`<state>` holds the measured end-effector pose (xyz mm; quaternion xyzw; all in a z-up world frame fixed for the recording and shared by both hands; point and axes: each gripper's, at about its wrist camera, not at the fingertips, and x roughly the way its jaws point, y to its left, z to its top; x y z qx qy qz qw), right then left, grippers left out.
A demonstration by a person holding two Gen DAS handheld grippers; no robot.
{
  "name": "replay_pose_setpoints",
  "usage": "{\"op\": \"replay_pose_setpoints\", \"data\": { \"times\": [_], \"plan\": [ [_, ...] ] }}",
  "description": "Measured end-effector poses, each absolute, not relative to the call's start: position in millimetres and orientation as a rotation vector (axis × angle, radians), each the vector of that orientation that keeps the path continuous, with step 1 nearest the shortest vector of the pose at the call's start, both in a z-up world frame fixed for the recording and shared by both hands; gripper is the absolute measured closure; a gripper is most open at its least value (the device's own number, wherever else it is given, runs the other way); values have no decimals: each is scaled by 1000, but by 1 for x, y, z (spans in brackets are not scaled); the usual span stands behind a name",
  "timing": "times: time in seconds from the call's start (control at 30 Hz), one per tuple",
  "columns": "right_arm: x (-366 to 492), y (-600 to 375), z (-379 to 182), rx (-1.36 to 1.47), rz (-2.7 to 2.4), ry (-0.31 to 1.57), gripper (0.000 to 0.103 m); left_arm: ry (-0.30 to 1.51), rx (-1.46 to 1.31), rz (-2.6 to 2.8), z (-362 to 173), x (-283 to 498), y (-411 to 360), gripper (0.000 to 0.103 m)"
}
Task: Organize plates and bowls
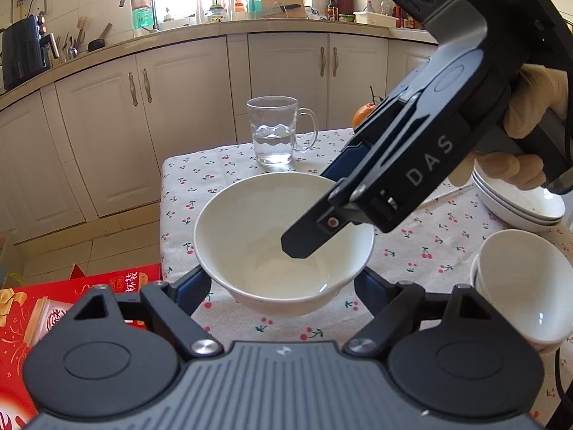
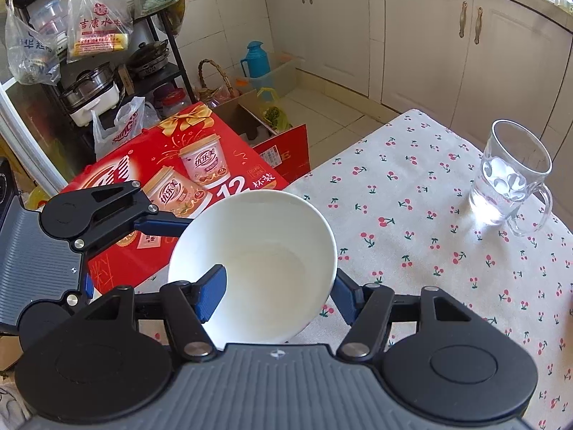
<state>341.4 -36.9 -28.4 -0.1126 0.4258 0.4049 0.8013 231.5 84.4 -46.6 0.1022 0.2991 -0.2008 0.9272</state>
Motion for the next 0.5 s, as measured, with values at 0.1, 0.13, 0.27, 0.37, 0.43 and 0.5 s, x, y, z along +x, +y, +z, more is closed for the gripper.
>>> {"op": "replay_pose_setpoints", "data": {
  "times": [0.1, 0.13, 0.27, 0.37, 0.43, 0.5],
  "plan": [
    [326, -44, -21, -241, 873, 904, 34, 614, 213, -416, -40, 219, 79, 17],
    [322, -46, -20, -239, 874, 902, 34, 613, 213, -419, -38, 215, 77, 17],
    [301, -58, -11, -233, 872, 889, 34, 600, 222, -438, -29, 198, 70, 16],
    [286, -69, -5, -224, 865, 881, 34, 590, 227, -450, -24, 185, 63, 16],
    [276, -77, -1, -220, 861, 874, 34, 586, 225, -459, -21, 178, 59, 16],
    [266, -84, 2, -222, 857, 868, 34, 583, 222, -468, -18, 170, 54, 16]
  ]
}}
